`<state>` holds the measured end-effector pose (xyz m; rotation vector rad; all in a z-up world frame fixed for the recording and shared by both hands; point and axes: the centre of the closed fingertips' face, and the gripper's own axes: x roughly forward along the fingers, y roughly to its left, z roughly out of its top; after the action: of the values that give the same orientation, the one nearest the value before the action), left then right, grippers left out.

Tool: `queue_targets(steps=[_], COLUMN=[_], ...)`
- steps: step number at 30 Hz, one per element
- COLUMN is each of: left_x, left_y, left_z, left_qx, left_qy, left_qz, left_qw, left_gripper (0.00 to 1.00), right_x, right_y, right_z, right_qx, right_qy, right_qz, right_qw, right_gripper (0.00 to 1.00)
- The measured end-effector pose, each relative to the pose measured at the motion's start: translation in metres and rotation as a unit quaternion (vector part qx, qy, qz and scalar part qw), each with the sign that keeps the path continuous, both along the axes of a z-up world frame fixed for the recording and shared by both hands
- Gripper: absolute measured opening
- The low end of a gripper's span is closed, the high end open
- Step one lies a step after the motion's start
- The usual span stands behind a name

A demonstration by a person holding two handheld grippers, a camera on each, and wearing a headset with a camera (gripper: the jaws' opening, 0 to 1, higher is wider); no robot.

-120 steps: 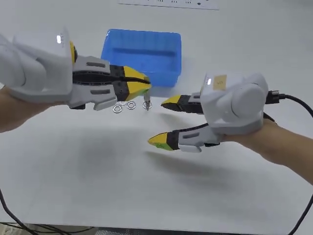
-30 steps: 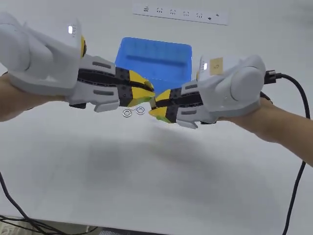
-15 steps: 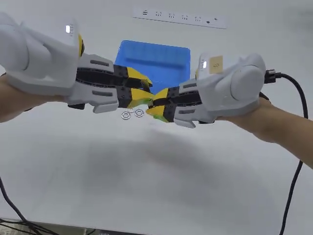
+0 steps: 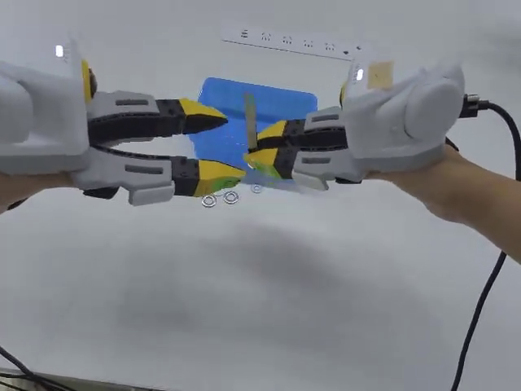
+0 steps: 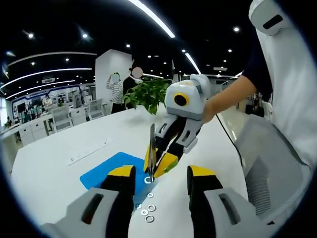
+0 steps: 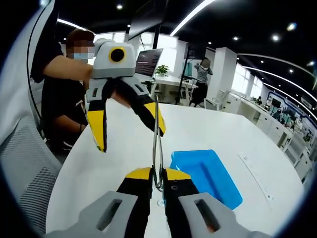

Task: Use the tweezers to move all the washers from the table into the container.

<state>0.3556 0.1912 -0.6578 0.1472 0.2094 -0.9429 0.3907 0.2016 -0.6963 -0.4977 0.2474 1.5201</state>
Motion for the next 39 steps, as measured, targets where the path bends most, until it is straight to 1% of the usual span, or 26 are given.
queue_targets(steps=[1,2,3,4,5,8,9,10,11,12,14,15,17,21,23,24,26,29,31,33,36,39], left_x=[-0.001,-0.003,-0.003,-0.002,-0.003,-0.003,-0.003,-0.001,0.000,0.002,0.003,0.003,0.003,0.002,0.001,0.000,-0.002,-0.003,-0.004,-0.005,-0.006,-0.006], left_y=[0.002,0.003,0.004,0.008,0.010,0.015,0.017,0.022,0.025,0.031,0.037,0.039,0.042,0.047,0.050,0.047,0.047,0.052,0.056,0.054,0.055,0.053], left_z=[0.001,0.004,0.005,0.006,0.006,0.006,0.006,0.004,0.004,0.002,0.000,0.000,0.000,-0.006,-0.009,-0.009,-0.011,-0.015,-0.017,-0.017,-0.020,-0.021], left_qx=[-0.009,-0.030,-0.039,-0.036,-0.036,-0.044,-0.046,-0.050,-0.052,-0.054,-0.060,-0.067,-0.075,-0.073,-0.073,-0.074,-0.072,-0.071,-0.078,-0.076,-0.073,-0.071], left_qy=[0.004,0.013,0.013,0.006,0.003,0.003,0.002,0.004,0.005,0.004,0.005,0.005,0.008,0.013,0.017,0.019,0.022,0.027,0.030,0.032,0.036,0.039], left_qz=[0.006,0.013,0.022,0.032,0.038,0.059,0.065,0.076,0.083,0.092,0.101,0.106,0.113,0.123,0.130,0.133,0.140,0.148,0.155,0.161,0.164,0.167], left_qw=[0.9999,0.9994,0.9989,0.9988,0.9986,0.9973,0.9968,0.9958,0.9952,0.9943,0.9931,0.9921,0.9907,0.9896,0.9887,0.9881,0.9873,0.9860,0.9843,0.9835,0.9831,0.9827], left_gripper=[0.52,0.55,0.60,0.64,0.66,0.73,0.78,0.82,0.86,0.91,0.96,0.98,0.99,1.00,1.00,1.00,1.00,0.99,0.99,0.99,0.99,0.99], right_x=[0.003,0.007,0.009,0.013,0.016,0.028,0.032,0.038,0.041,0.047,0.055,0.061,0.070,0.086,0.092,0.096,0.100,0.105,0.108,0.109,0.110,0.110], right_y=[0.000,0.000,0.000,0.001,0.001,0.003,0.003,0.004,0.004,0.005,0.007,0.008,0.011,0.015,0.016,0.017,0.019,0.020,0.021,0.022,0.022,0.021], right_z=[0.002,0.005,0.008,0.012,0.014,0.022,0.023,0.024,0.024,0.024,0.023,0.021,0.017,0.004,-0.005,-0.010,-0.019,-0.032,-0.038,-0.045,-0.053,-0.056], right_qx=[0.000,0.003,0.008,0.012,0.014,0.033,0.036,0.039,0.040,0.042,0.045,0.048,0.050,0.056,0.058,0.060,0.063,0.064,0.068,0.064,0.052,0.048], right_qy=[-0.003,-0.005,-0.004,-0.004,-0.006,0.001,0.001,0.003,0.005,0.005,0.007,0.010,0.013,0.028,0.034,0.042,0.056,0.069,0.078,0.082,0.082,0.083], right_qz=[-0.002,-0.005,-0.007,-0.010,-0.012,-0.026,-0.029,-0.033,-0.035,-0.037,-0.043,-0.047,-0.052,-0.068,-0.073,-0.079,-0.085,-0.095,-0.101,-0.104,-0.105,-0.103], right_qw=[1.0000,1.0000,0.9999,0.9999,0.9998,0.9991,0.9989,0.9987,0.9986,0.9984,0.9980,0.9977,0.9973,0.9957,0.9951,0.9942,0.9928,0.9909,0.9895,0.9891,0.9897,0.9900], right_gripper=[0.09,0.09,0.09,0.09,0.09,0.09,0.09,0.09,0.09,0.09,0.09,0.09,0.09,0.09,0.09,0.09,0.09,0.09,0.09,0.09,0.09,0.09])
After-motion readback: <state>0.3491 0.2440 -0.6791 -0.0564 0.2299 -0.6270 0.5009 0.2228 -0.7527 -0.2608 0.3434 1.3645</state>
